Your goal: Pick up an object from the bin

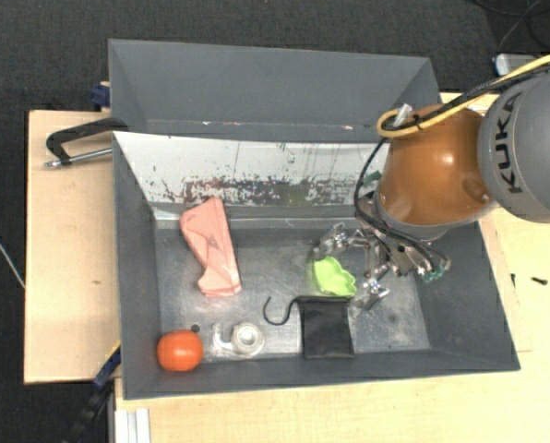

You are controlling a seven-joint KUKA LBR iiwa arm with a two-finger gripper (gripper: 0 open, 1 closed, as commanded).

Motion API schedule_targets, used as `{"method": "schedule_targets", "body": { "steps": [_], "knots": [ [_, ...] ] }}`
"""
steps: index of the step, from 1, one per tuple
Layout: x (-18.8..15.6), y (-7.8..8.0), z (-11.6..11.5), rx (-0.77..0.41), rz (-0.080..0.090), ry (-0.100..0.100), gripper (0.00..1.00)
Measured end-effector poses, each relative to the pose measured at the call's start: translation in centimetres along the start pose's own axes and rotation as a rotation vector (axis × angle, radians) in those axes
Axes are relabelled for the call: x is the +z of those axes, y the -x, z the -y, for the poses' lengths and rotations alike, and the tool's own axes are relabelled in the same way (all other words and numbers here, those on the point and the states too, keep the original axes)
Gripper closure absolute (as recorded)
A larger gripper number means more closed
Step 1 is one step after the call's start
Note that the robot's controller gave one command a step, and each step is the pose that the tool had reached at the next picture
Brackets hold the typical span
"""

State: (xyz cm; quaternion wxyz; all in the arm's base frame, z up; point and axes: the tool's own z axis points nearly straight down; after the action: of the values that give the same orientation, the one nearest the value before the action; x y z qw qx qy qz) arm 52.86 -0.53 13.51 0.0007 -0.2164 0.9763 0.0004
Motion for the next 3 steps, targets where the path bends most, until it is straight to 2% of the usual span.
{"method": "schedule_targets", "body": {
  "steps": [1,2,3],
  "knots": [
    [0.0,0.0,0.0,0.000,0.000,0.000,0.00],
    [6.1,1.2,-2.1,-0.371,0.000,-0.002,1.00],
    [6.1,1.2,-2.1,-0.371,0.000,-0.002,1.00]
  ]
}}
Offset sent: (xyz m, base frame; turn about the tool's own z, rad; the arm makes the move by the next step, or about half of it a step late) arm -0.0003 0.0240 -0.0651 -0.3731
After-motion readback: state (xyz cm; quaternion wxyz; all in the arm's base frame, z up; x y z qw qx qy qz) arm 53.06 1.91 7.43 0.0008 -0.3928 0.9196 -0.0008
